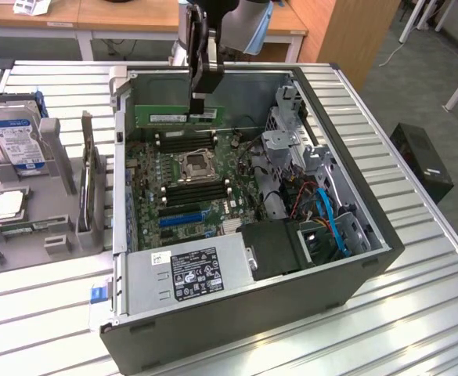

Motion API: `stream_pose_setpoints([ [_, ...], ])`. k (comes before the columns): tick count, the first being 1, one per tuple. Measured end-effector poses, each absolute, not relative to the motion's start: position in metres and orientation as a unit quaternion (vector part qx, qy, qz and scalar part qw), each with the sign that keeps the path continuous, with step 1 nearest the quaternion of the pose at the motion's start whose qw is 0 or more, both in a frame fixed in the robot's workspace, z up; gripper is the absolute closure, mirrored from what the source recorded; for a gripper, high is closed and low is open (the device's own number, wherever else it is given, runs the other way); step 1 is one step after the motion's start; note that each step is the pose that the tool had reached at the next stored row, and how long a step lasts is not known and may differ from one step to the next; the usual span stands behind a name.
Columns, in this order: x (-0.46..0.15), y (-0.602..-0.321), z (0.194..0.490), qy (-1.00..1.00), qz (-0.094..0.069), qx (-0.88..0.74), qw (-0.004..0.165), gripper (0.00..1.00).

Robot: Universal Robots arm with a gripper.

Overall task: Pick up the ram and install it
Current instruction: 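Pick up the ram and move it above insertion slot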

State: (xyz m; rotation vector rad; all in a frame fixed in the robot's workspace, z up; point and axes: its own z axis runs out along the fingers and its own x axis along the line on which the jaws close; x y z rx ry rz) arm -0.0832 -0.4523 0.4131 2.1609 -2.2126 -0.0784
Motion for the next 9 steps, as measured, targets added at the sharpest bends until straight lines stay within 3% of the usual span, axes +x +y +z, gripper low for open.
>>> stream_pose_setpoints([
  [9,-0.0835,-0.4523,0.4131,-0.713,-0.02,0.7,0.017,0.88],
])
